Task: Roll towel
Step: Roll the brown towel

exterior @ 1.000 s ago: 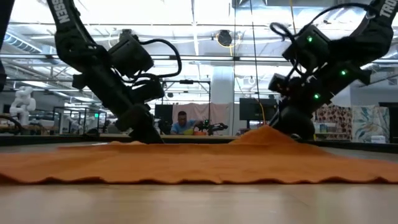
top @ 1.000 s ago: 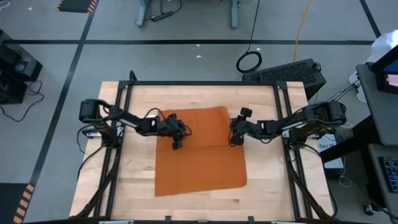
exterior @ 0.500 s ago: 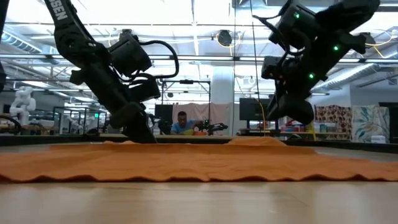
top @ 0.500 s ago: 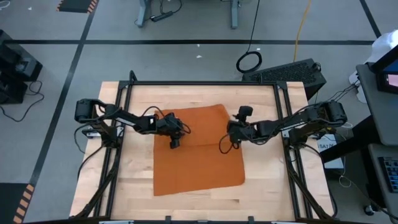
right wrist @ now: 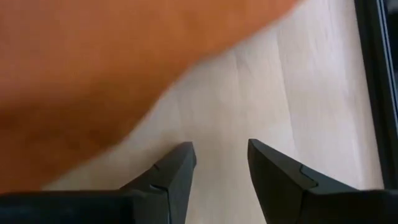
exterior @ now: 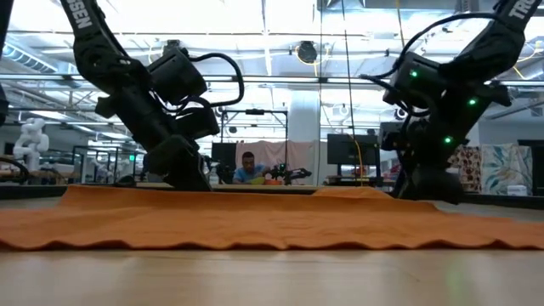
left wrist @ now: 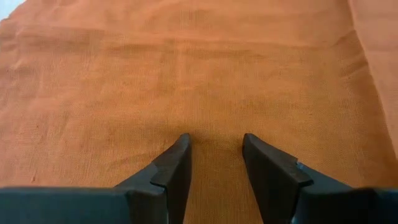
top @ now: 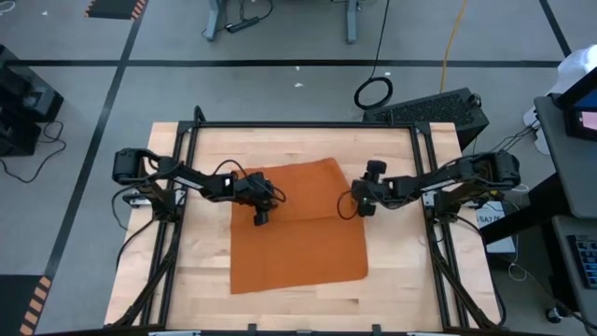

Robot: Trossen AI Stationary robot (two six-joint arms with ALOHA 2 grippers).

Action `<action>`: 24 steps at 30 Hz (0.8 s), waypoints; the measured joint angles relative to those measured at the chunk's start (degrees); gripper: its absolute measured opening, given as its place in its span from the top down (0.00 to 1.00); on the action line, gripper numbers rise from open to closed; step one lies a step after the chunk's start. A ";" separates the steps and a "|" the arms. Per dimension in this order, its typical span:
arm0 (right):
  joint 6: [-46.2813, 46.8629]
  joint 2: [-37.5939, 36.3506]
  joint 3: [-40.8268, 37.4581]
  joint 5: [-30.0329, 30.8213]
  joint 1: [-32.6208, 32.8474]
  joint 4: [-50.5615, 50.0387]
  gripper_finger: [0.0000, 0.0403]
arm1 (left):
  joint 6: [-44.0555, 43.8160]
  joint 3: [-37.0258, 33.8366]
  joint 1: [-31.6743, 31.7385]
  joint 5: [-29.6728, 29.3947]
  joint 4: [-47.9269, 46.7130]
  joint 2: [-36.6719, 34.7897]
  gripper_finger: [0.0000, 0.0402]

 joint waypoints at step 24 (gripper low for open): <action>3.47 0.32 7.25 -4.56 2.19 -1.37 0.63 | 6.68 6.42 0.86 -4.38 -2.32 -9.00 0.62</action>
